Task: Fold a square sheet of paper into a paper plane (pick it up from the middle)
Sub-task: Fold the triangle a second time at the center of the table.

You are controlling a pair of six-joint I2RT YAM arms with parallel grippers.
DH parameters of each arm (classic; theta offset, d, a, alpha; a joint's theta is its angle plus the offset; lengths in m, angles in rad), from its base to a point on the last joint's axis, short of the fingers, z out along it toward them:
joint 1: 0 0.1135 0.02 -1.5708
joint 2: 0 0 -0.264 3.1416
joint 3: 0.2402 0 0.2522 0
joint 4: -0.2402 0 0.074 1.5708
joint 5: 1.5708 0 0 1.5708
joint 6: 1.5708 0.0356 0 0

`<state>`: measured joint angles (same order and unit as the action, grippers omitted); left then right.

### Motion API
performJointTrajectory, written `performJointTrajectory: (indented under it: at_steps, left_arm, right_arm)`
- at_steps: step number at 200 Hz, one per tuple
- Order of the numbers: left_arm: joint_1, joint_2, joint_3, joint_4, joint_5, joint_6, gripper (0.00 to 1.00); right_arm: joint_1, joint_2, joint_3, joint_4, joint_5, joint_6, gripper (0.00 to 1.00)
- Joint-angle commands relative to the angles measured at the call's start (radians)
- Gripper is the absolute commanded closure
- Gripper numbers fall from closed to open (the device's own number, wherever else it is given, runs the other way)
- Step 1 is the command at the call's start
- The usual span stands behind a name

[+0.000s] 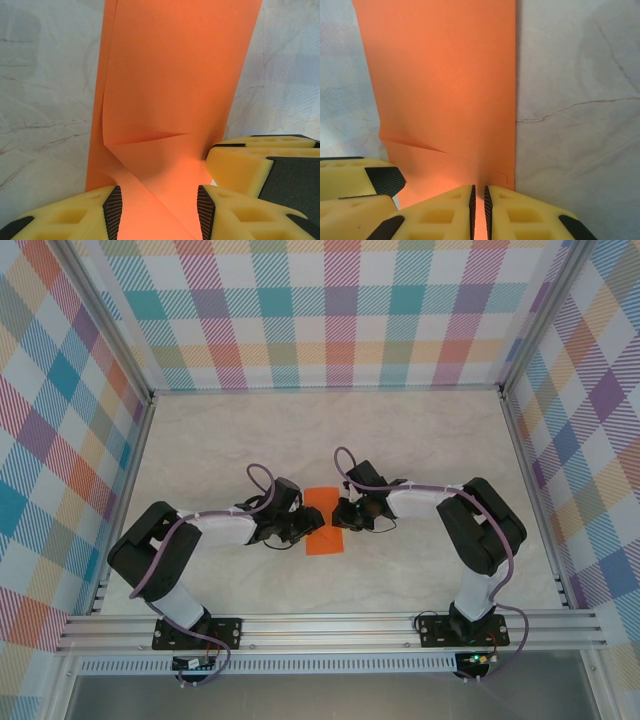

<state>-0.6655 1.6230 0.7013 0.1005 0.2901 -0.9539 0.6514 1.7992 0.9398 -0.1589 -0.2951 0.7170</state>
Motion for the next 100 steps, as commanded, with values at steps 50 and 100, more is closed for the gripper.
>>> performJointTrajectory:
  at_steps: [50,100]
  left_arm:
    - [-0.011,0.042,0.043,0.034,0.011,0.001,0.59]
    - [-0.01,0.035,0.065,0.007,-0.005,0.027,0.62]
  right_arm:
    - [-0.009,0.019,-0.038,0.032,-0.032,0.038,0.84]
    - [-0.009,0.017,-0.047,0.034,-0.033,0.04,0.84]
